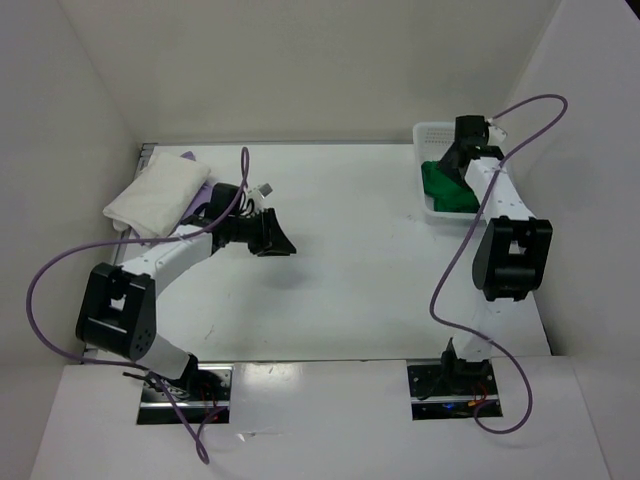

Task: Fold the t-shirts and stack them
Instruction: Pick up the crumpled T-shirt from the bin.

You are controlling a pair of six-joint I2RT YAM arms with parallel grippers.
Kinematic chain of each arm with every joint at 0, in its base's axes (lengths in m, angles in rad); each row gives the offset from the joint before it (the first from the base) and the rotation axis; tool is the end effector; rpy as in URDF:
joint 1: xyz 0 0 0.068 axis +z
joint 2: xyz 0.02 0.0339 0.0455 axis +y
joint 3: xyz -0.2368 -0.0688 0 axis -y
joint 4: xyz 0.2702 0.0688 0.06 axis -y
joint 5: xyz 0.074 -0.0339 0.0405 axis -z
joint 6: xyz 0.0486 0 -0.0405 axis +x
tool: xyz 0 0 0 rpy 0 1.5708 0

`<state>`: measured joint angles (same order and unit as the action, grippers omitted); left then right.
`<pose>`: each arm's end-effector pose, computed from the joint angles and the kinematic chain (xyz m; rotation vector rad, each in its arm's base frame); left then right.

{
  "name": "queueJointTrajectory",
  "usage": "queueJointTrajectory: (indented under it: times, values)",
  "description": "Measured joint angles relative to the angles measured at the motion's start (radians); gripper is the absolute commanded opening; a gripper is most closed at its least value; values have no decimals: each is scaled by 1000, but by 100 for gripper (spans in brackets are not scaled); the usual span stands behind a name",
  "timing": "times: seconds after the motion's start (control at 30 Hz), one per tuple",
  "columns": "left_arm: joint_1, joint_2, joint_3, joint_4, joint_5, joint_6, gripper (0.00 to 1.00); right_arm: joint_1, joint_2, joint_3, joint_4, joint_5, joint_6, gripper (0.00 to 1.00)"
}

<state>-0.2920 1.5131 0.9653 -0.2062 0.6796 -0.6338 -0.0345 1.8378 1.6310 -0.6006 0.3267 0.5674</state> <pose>0.3262 -0.1299 0.1839 -0.0468 2.4485 -1.2335 0.4414 -0.0308 0.2584 0.8352 2.1727 -0.1238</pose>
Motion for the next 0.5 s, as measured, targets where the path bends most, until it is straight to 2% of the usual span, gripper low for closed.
queueJointTrajectory:
  times: [0.2, 0.37, 0.5]
  values:
    - [0, -29, -20, -13, 0, 14, 44, -97, 161, 74, -23, 6, -24, 65]
    - [0, -80, -45, -35, -13, 31, 46, -133, 205, 82, -26, 9, -23, 66]
    - [0, -103, -57, -45, -27, 32, 47, -145, 273, 167, -28, 15, -16, 59]
